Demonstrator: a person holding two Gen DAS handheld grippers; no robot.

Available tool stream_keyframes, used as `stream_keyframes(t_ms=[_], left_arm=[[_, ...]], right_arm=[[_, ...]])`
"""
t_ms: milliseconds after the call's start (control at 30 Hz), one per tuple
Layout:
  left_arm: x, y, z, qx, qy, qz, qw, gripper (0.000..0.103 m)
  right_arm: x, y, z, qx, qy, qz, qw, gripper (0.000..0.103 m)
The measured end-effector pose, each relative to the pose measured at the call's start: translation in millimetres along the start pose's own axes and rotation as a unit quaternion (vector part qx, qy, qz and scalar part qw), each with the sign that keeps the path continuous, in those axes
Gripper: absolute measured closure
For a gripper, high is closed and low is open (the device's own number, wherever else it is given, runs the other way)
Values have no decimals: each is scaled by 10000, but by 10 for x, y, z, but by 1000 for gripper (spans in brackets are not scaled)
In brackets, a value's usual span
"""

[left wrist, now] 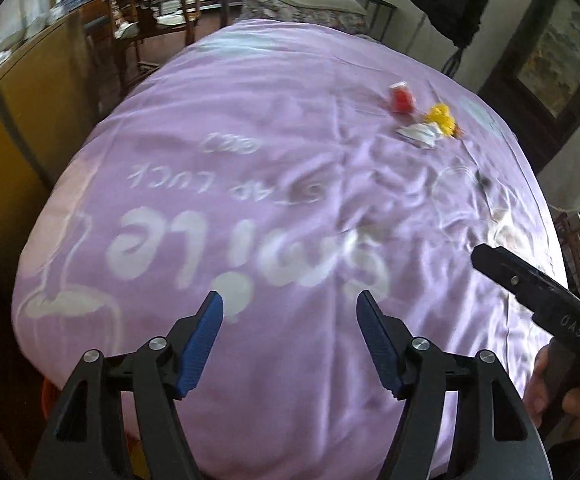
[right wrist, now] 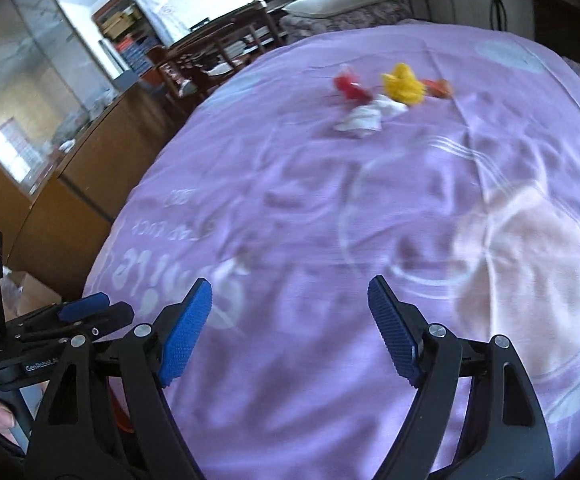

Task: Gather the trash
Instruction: 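Bring both grippers back over the remaining trash on the table, then grasp the white tissue with the left gripper and lift it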

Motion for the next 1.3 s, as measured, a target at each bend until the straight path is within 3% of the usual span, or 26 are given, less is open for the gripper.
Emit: stream_keyframes(t_ms=[333, 633, 1300], left_arm=[[-420, -547, 453, 73, 197, 460, 9987, 34], [-855, -1030, 761, 191, 135, 892, 9957, 33], [-1806, -1610, 1597, 373, 50, 1305, 9907, 35]], right_arm=[[-157, -510, 61, 274, -68, 350, 9990, 22], [-439, -867, 113, 614, -175, 538, 9965, 19], [-1100, -1341, 371, 1122, -221, 582, 9917, 15]])
Point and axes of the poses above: each gripper's, at about its wrist camera, not at the fingertips, and z roughly the way its jaws point, y to its left, x to its underside, the point moved 2 cm from there along z, roughly the way its jaws point, and after that the axes turned 4 degrees about z, right-handed, at the moved point
